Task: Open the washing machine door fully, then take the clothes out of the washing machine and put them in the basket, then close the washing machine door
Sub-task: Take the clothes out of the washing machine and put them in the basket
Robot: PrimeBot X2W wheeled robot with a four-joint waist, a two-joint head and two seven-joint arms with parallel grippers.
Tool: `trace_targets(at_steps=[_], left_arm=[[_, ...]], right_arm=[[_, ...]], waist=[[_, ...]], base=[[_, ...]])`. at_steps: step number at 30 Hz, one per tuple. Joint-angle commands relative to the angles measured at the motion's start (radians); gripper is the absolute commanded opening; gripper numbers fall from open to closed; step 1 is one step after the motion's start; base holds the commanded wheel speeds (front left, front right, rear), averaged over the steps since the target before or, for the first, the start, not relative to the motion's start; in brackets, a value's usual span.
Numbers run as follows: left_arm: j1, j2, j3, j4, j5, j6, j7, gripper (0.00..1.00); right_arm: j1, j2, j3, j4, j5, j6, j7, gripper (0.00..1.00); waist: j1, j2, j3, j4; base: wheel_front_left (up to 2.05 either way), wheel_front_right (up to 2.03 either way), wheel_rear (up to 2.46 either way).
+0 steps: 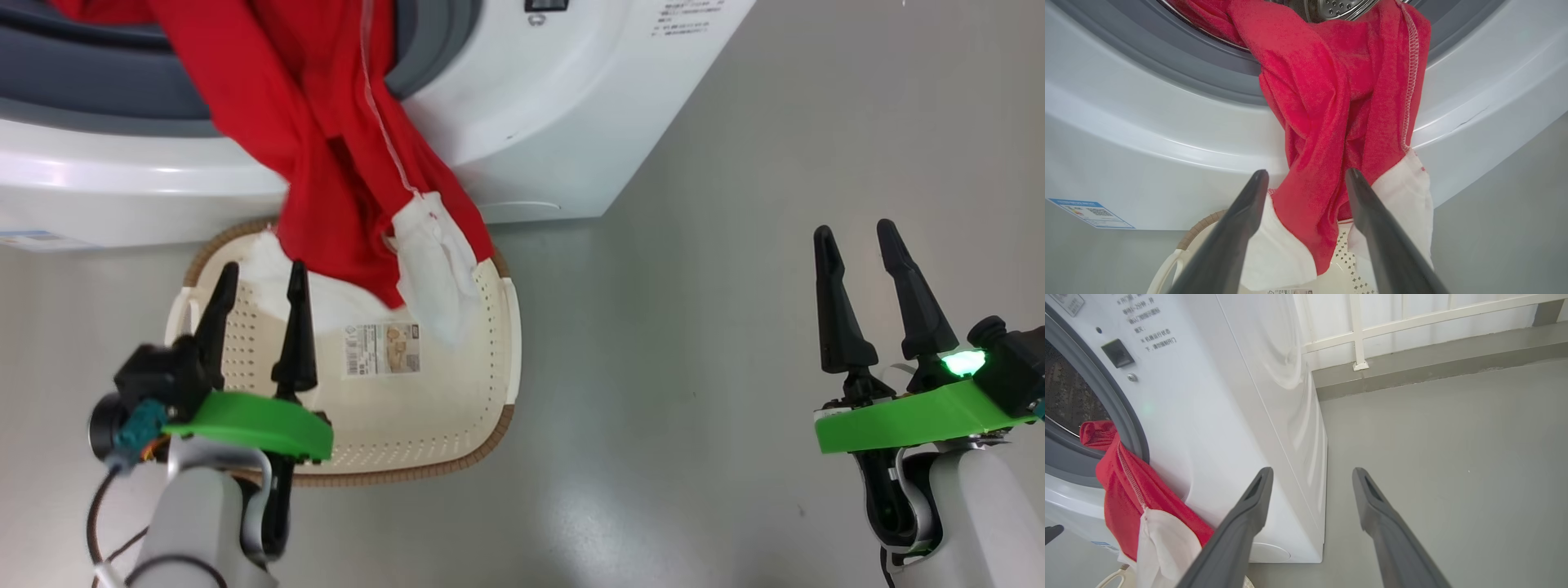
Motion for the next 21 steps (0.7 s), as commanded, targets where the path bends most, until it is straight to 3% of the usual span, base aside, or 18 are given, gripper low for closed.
trace_targets(at_steps=[1,21], left_arm=[[0.039,0.026,0.022,-0.040,0.002,0.013,-0.005,1.00],[0.245,0.026,-0.041,-0.350,0.011,0.087,-0.005,1.00]], right_arm=[[0.025,-0.010,0.028,-0.019,-0.011,0.008,-0.006,1.00],[0.066,-0.026,0.023,-0.022,-0.013,0.008,-0.006,1.00]], waist=[[0.0000,0.0000,-0.020,0.013],[0.0000,0.0000,-0.059,0.034]], base=[[0.00,0.00,0.00],[0.00,0.00,0.00]])
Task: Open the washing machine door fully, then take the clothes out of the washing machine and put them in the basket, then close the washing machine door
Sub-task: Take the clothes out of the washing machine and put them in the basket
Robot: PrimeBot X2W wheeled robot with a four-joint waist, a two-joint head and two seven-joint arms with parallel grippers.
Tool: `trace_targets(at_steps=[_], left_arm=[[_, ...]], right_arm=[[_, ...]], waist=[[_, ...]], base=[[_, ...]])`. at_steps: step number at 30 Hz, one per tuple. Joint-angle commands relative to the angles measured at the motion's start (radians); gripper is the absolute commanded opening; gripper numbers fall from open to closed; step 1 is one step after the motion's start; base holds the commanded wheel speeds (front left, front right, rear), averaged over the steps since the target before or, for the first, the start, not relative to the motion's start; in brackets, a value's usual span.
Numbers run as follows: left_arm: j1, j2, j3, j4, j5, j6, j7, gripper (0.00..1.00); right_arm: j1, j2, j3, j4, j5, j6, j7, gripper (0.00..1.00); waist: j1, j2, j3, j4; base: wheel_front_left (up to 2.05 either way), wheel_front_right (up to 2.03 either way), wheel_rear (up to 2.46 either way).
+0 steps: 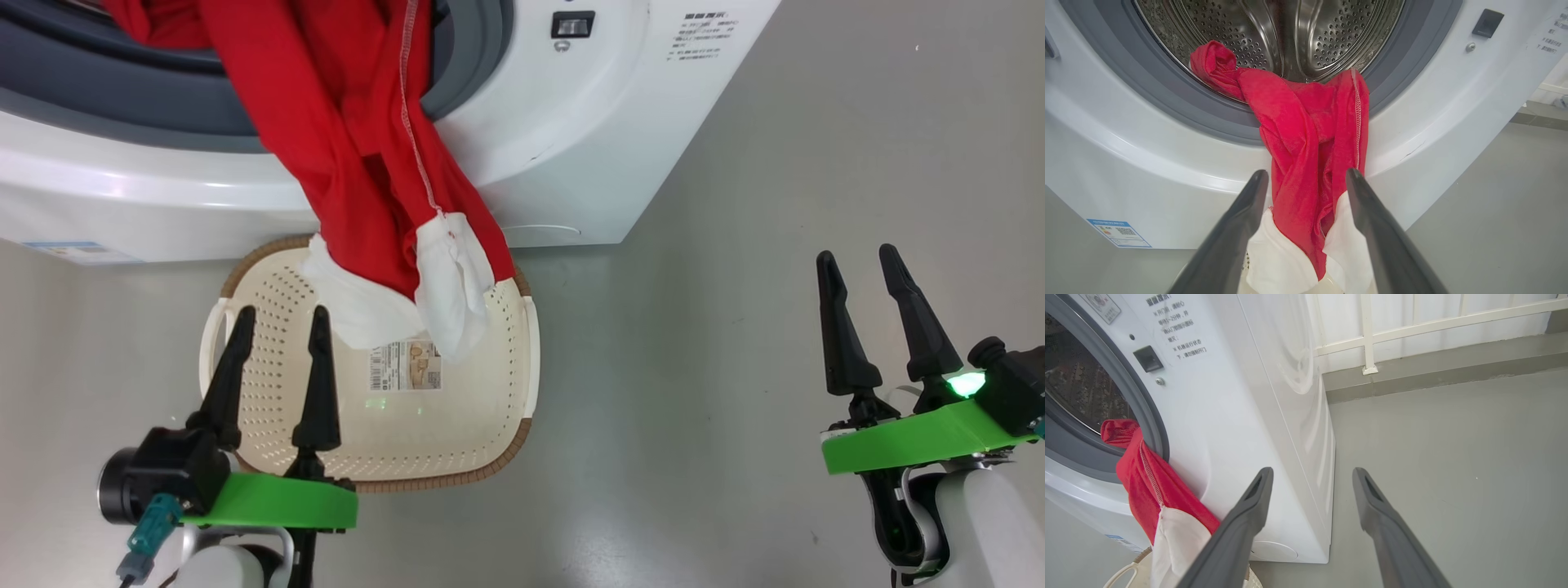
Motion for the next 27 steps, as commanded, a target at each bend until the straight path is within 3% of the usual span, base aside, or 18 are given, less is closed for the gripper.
trace_targets(at_steps=[1,14,27], left_arm=[[0.022,0.020,0.025,-0.034,0.008,0.011,-0.005,1.00],[-0.068,0.020,0.010,-0.028,0.004,-0.007,-0.005,1.00],[-0.446,0.021,0.043,0.275,0.038,-0.042,-0.005,1.00]], right_arm=[[0.024,-0.006,0.021,-0.025,-0.010,0.008,-0.006,1.00],[0.014,-0.008,0.017,-0.030,-0.011,0.008,-0.006,1.00],[-0.035,-0.002,0.031,-0.039,-0.008,0.008,-0.006,1.00]], waist=[[0.0000,-0.0001,0.004,0.001],[0.0000,-0.0001,0.026,0.009],[0.0000,-0.0001,0.109,-0.009]], base=[[0.00,0.00,0.00],[0.00,0.00,0.00],[0.00,0.00,0.00]])
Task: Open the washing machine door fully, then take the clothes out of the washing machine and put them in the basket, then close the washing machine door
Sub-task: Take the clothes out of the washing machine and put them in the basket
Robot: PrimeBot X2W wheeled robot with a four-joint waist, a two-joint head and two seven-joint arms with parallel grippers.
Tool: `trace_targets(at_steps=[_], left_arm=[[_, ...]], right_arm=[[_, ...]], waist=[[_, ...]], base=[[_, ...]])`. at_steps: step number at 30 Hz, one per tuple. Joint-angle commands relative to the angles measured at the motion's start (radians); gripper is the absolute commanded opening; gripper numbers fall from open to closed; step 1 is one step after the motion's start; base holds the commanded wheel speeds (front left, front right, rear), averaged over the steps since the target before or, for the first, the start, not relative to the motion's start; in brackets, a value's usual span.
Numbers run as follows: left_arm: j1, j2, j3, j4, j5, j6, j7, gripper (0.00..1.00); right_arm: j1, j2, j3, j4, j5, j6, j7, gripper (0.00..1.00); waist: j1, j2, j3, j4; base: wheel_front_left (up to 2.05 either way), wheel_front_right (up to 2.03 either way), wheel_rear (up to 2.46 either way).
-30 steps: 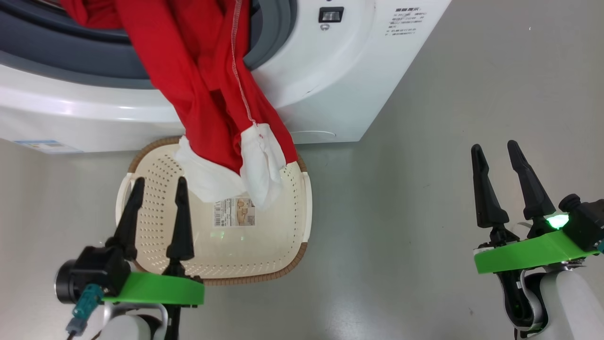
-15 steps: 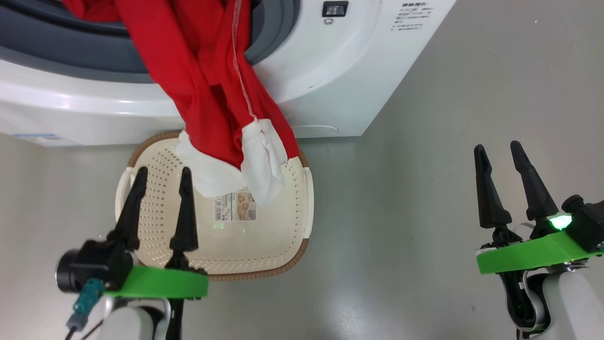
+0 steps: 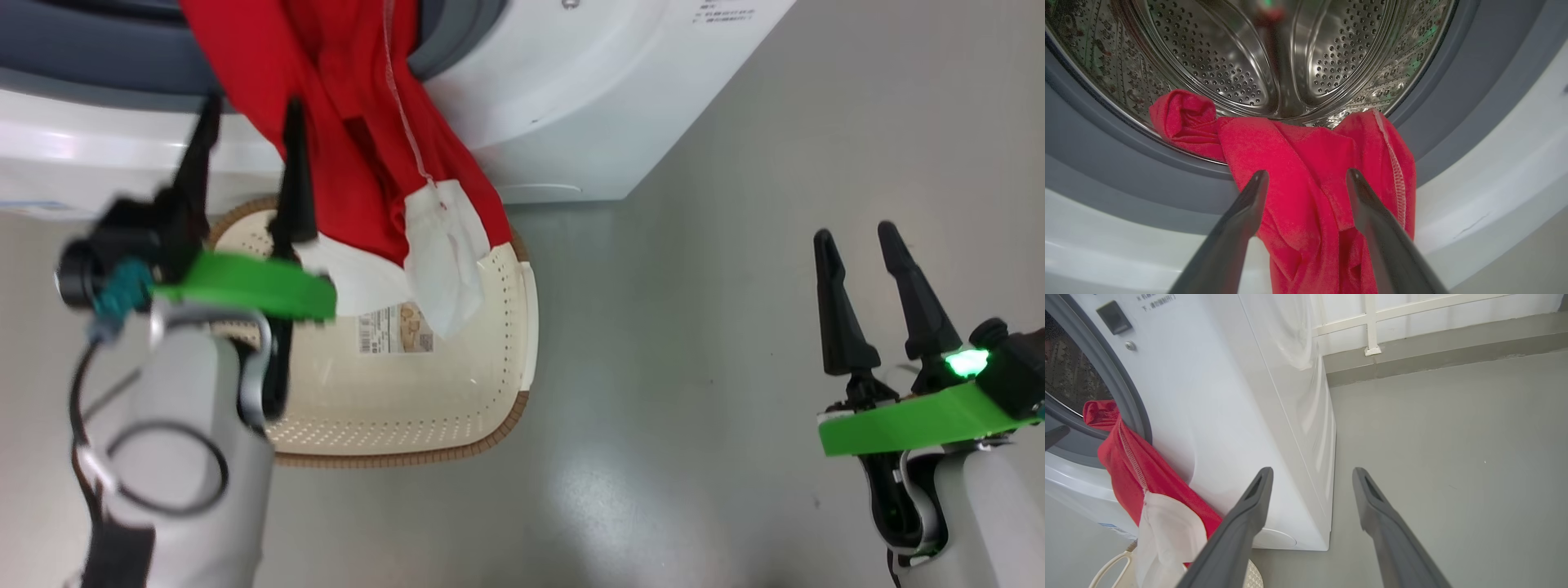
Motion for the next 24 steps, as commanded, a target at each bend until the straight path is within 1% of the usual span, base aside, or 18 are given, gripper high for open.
trace_targets(at_steps=[1,7,14,20,24], left_arm=[[-0.045,0.026,0.036,0.015,0.013,-0.006,-0.005,1.00],[-0.246,0.048,0.034,0.228,0.034,-0.013,-0.005,1.00],[-0.447,0.062,0.026,0.458,0.035,-0.006,0.015,1.00],[-0.576,0.070,0.002,0.612,0.050,0.010,0.072,1.00],[-0.633,0.071,-0.016,0.684,0.060,0.018,0.089,1.00]], right_arm=[[-0.016,0.000,0.022,-0.028,-0.008,0.008,-0.006,1.00],[-0.040,0.005,0.021,-0.030,-0.004,0.008,-0.006,1.00],[-0.058,0.011,0.021,-0.032,-0.001,0.008,-0.006,1.00],[-0.069,0.014,0.023,-0.036,0.001,0.008,-0.006,1.00],[-0.074,0.015,0.025,-0.037,0.002,0.008,-0.006,1.00]], waist=[[0.0000,0.0000,0.026,-0.011],[0.0000,0.0000,0.066,-0.026],[0.0000,0.0000,0.092,-0.040],[0.0000,0.0000,0.112,-0.047],[0.0000,0.0000,0.119,-0.051]], base=[[0.00,0.00,0.00],[0.00,0.00,0.00],[0.00,0.00,0.00],[0.00,0.00,0.00],[0.00,0.00,0.00]])
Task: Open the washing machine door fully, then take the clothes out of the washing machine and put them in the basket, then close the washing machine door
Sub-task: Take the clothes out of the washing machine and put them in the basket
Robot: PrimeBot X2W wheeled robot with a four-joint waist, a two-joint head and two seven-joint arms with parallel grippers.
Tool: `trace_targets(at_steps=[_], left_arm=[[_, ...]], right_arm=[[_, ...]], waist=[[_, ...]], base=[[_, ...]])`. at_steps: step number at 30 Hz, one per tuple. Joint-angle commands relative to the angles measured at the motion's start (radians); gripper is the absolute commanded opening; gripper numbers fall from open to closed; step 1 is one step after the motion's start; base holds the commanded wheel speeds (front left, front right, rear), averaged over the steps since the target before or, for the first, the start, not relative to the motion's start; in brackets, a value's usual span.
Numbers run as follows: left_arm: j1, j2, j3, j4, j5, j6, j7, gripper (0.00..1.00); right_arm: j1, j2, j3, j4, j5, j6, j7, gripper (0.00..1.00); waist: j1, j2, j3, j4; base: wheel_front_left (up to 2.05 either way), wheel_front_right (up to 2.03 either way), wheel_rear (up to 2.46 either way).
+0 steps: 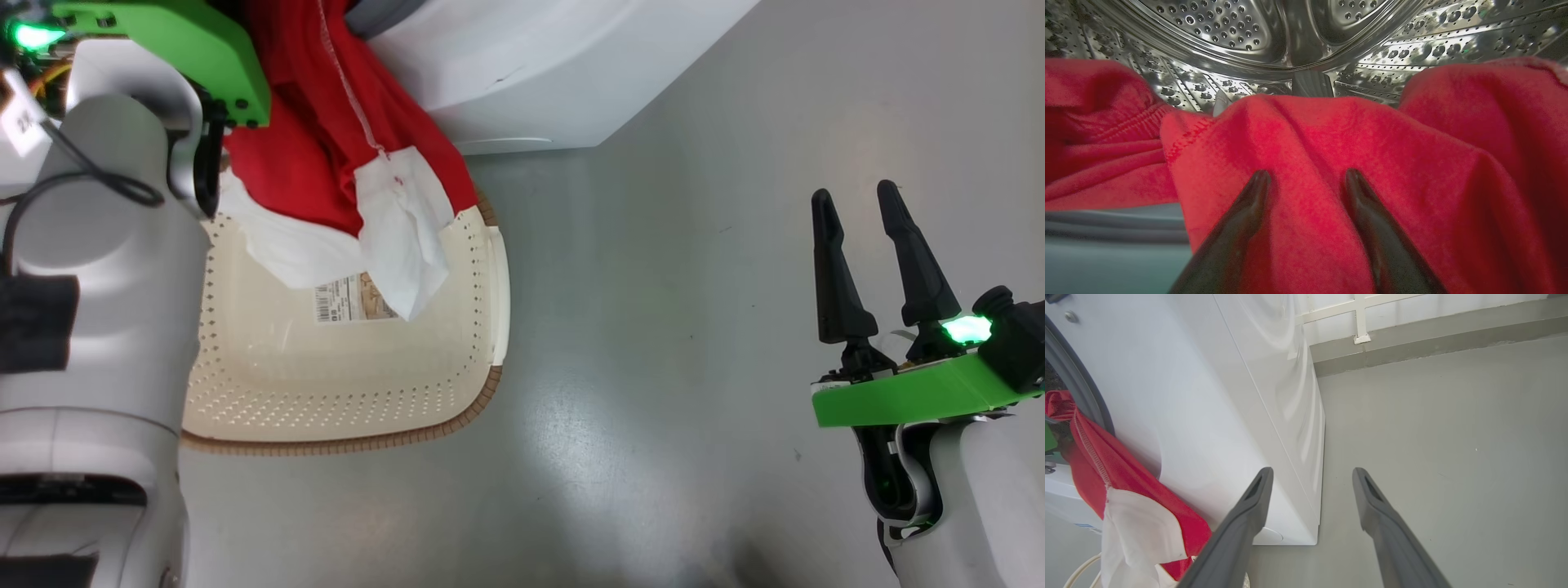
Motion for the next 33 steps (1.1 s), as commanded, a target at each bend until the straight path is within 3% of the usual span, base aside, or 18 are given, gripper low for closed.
trace_targets(at_steps=[1,7,8,9,10,11,26,33], left_arm=[[-0.020,0.043,0.002,0.004,0.004,0.001,0.005,1.00],[-0.058,0.040,-0.021,0.073,0.011,-0.003,0.001,1.00],[-0.061,0.040,-0.024,0.081,0.011,-0.005,-0.001,0.86],[-0.064,0.041,-0.027,0.088,0.012,-0.005,-0.002,0.51],[-0.066,0.041,-0.031,0.094,0.014,-0.003,-0.005,0.32],[-0.070,0.041,-0.037,0.104,0.015,-0.002,-0.010,0.00],[-0.038,0.030,-0.041,0.077,-0.018,-0.016,-0.086,0.00],[0.153,0.018,-0.005,-0.256,-0.040,-0.023,-0.090,0.00]], right_arm=[[-0.003,-0.001,0.021,-0.024,0.001,0.008,-0.006,1.00],[-0.008,0.002,0.027,-0.022,0.002,0.008,-0.006,1.00],[-0.008,0.003,0.027,-0.022,0.003,0.008,-0.006,1.00],[-0.008,0.003,0.027,-0.022,0.003,0.008,-0.006,1.00],[-0.008,0.003,0.027,-0.023,0.002,0.008,-0.006,1.00],[-0.006,0.004,0.027,-0.023,0.002,0.008,-0.006,1.00],[0.007,-0.003,0.021,-0.020,-0.002,0.008,-0.006,1.00],[0.021,-0.010,0.004,-0.024,-0.006,0.008,-0.006,1.00]], waist=[[0.0000,-0.0001,0.002,-0.004],[0.0000,-0.0001,0.004,-0.010],[0.0000,-0.0001,0.003,-0.010],[0.0000,-0.0001,0.002,-0.011],[0.0000,-0.0001,0.001,-0.011],[0.0000,-0.0001,-0.001,-0.012],[0.0000,-0.0001,-0.028,0.010],[0.0000,-0.0001,-0.046,0.036]], base=[[0.00,0.00,0.00],[0.00,0.00,0.00],[0.00,0.00,0.00],[0.00,0.00,0.00],[0.00,0.00,0.00],[0.00,0.00,0.00],[0.00,0.00,0.00],[0.00,0.00,0.00]])
